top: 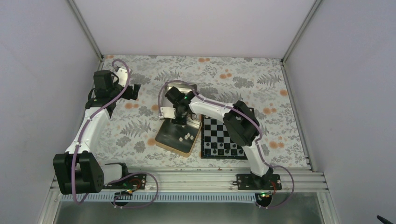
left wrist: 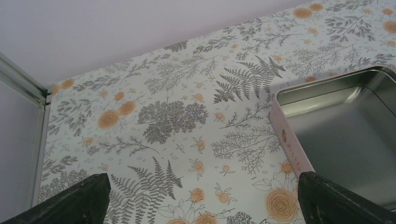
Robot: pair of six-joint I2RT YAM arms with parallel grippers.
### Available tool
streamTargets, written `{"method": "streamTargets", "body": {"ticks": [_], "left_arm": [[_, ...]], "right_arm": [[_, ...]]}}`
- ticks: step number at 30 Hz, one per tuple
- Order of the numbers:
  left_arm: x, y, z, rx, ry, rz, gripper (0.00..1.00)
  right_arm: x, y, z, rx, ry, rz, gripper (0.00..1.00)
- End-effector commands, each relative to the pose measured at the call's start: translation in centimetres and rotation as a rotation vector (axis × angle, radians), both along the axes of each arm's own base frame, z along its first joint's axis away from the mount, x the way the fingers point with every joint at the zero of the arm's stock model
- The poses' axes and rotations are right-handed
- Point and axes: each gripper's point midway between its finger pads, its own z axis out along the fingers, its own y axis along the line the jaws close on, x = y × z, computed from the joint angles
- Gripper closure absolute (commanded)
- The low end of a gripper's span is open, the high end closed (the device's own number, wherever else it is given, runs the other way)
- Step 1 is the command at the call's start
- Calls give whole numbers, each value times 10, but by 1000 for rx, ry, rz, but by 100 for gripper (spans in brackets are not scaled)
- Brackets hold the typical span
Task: Set up the chess pieces on the board
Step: Pick up the chess piece from the storage box.
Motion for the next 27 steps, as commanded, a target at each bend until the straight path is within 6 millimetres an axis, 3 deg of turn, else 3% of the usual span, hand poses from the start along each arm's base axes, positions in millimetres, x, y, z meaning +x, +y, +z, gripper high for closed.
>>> {"method": "streamTargets", "body": {"ticks": [1, 12, 27], "left_arm": [[-3, -2, 7, -7, -14, -14, 0], [-3, -3, 5, -10, -11, -23, 0], [-3, -4, 4, -12, -9, -28, 0]], "right_arm": [[5, 9, 2, 7, -45, 8, 67], [13, 10, -7, -21, -92, -1, 66], [20, 5, 14, -28, -171, -42, 66]]}}
